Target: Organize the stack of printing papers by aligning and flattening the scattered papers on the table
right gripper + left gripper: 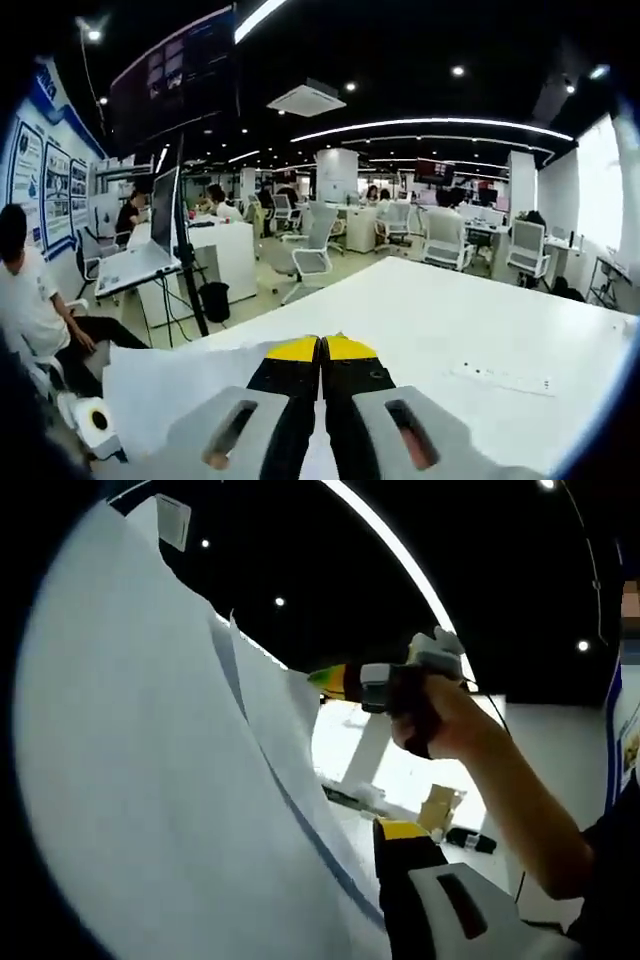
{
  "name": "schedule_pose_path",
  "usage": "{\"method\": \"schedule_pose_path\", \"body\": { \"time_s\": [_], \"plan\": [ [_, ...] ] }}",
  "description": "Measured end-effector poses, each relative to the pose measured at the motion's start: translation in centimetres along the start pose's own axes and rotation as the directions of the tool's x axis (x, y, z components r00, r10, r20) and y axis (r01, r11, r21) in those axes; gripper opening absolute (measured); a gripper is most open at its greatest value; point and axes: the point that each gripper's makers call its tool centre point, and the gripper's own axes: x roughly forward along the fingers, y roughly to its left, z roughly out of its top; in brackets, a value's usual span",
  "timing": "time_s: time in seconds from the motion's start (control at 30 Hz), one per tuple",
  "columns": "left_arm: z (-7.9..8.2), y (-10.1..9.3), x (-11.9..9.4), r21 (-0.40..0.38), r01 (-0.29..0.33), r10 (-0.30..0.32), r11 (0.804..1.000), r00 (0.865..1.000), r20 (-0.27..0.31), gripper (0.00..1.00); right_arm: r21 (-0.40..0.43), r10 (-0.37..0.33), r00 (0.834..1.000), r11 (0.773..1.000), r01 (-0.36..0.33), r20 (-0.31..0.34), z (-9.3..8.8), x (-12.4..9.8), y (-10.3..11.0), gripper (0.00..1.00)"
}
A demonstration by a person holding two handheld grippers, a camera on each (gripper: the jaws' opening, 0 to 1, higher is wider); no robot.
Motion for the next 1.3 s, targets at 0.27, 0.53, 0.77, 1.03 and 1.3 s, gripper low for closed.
{"method": "schedule_pose_path", "body": {
  "time_s": [0.27,0.53,0.77,1.03,1.3],
  "plan": [
    [0.2,0.3,-0.1,0.001,-0.005,0.005,1.000,1.000,0.011,0.30,0.004,0.003,1.000,1.000,-0.003,-0.016,-0.1,0.8,0.4,0.00],
    [0.3,0.6,-0.1,0.018,-0.033,0.033,0.999,0.999,0.018,0.35,0.001,0.004,1.000,1.000,-0.004,-0.008,0.2,0.9,1.1,0.00],
    [0.2,0.6,-0.1,0.020,-0.041,0.041,0.999,0.999,0.017,0.35,-0.019,-0.002,1.000,1.000,0.002,-0.014,0.5,1.2,1.3,0.00],
    [0.1,0.5,-0.1,0.020,-0.043,0.043,0.999,0.999,0.016,0.35,-0.036,-0.002,1.000,0.999,0.002,-0.003,1.3,0.9,1.9,0.00],
    [0.1,0.6,0.0,0.021,-0.046,0.045,0.999,0.999,0.016,0.35,-0.046,0.003,1.000,0.999,-0.003,-0.006,1.5,0.8,2.4,0.00]
  ]
}}
